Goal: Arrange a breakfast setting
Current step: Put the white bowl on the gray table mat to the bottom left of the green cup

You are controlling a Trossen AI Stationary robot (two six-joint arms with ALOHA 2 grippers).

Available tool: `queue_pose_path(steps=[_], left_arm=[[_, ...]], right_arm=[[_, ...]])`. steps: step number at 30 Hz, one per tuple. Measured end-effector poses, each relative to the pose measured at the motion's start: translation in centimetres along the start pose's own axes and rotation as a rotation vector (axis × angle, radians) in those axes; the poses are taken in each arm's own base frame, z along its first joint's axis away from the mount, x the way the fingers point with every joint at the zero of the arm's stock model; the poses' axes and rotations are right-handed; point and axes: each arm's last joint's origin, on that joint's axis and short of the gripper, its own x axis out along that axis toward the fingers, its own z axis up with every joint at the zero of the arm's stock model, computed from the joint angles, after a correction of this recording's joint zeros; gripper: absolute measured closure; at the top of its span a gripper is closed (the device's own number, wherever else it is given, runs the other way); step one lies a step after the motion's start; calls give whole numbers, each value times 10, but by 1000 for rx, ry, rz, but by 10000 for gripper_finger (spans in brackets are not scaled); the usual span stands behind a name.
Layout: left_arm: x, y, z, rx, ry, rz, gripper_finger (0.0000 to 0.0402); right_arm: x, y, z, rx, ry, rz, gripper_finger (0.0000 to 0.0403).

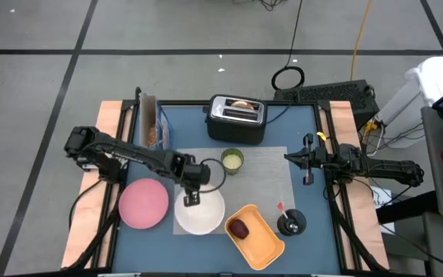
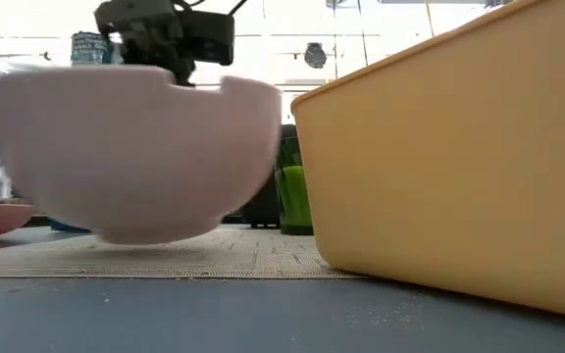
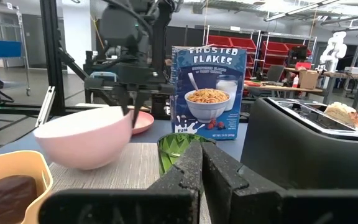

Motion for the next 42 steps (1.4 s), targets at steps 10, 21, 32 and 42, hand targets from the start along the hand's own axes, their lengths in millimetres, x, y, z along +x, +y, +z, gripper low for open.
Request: queue_pose_path(steps=[10, 21, 32, 42], left_arm=[[0, 28, 8, -77, -20, 80, 366], [0, 33, 9, -98, -35, 83, 350], [2, 34, 9, -98, -48, 92, 345], [2, 35, 9, -122, -51, 105, 343]], right_arm=[[0, 0, 0, 0, 0, 0, 401], [0, 0, 0, 0, 0, 0, 401], [0, 0, 0, 0, 0, 0, 401], [0, 0, 0, 0, 0, 0, 401]])
